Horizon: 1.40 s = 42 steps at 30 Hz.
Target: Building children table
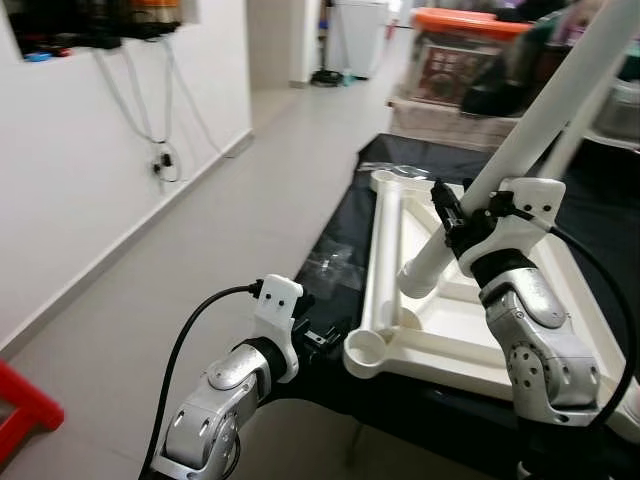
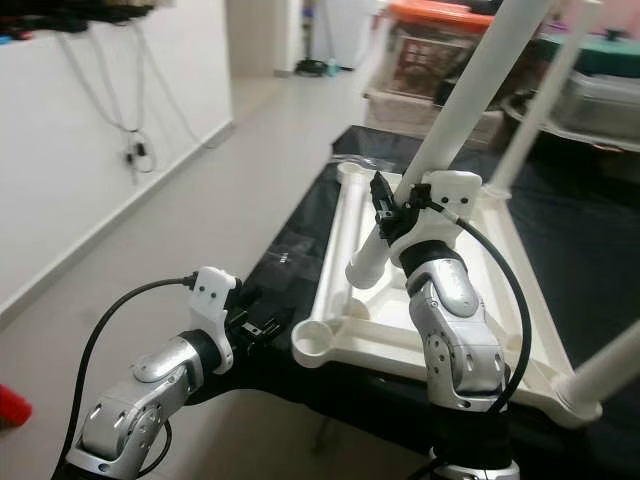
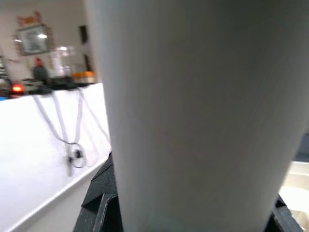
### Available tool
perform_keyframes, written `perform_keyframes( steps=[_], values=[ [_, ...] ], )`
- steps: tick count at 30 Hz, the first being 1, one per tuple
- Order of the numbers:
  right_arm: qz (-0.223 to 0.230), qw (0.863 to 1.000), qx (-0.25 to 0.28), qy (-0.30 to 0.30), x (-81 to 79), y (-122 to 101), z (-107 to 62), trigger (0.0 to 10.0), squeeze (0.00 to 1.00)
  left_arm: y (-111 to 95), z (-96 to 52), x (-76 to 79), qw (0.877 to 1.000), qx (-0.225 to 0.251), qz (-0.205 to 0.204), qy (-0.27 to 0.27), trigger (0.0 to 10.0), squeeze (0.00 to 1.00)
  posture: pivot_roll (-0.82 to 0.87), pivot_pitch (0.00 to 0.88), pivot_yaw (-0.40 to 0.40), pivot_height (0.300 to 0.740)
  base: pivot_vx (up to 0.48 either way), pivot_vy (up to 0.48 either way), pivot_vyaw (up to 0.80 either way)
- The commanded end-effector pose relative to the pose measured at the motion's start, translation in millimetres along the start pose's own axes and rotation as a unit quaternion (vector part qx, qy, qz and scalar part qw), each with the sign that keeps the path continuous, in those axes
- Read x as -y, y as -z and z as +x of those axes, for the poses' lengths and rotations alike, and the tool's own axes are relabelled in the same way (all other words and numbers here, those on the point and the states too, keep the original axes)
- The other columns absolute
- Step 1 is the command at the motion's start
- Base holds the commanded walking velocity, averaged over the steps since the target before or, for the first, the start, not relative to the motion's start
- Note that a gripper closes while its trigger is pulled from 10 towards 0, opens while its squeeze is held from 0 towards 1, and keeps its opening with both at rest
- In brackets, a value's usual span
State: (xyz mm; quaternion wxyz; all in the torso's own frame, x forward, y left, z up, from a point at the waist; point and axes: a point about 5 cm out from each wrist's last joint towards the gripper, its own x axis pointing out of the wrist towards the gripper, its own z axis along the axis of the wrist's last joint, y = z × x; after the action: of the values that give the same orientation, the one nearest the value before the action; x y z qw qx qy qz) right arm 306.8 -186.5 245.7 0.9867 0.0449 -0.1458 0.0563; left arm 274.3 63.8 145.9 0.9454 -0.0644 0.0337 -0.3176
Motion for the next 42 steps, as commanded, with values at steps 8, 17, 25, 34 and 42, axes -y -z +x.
perform_keyframes(
  steps=[8,17,25,34,42],
  values=[
    [0.014,0.999,-0.003,-0.049,10.2,-7.6,-2.3,10.0,0.0,7.6,-20.3,8.4,0.999,-0.009,0.037,0.009,10.0,0.0,0.1,0.0,-0.093,0.74,0.0,0.0,-0.37],
    [0.079,0.976,-0.066,-0.19,9.6,0.0,-12.7,10.0,0.0,9.2,-35.5,17.0,0.999,-0.016,0.045,0.024,10.0,0.0,0.1,0.065,-0.087,0.74,0.0,0.0,0.0],
    [0.11,0.943,-0.09,-0.301,4.2,0.6,-15.9,10.0,0.0,6.9,-47.0,19.6,0.998,-0.021,0.044,0.026,10.0,0.0,0.11,0.124,-0.092,0.74,0.0,0.0,0.0],
    [0.135,0.926,-0.109,-0.335,-1.4,10.2,-11.7,10.0,0.0,3.3,-57.6,24.0,0.999,-0.027,0.039,0.025,10.0,0.0,0.12,0.168,-0.1,0.74,0.0,0.0,0.0],
    [0.169,0.913,-0.12,-0.352,-5.7,12.2,-12.7,10.0,0.0,2.3,-62.8,27.5,0.998,-0.034,0.035,0.027,10.0,0.0,0.12,0.177,-0.103,0.74,0.0,0.0,0.0]
  ],
)
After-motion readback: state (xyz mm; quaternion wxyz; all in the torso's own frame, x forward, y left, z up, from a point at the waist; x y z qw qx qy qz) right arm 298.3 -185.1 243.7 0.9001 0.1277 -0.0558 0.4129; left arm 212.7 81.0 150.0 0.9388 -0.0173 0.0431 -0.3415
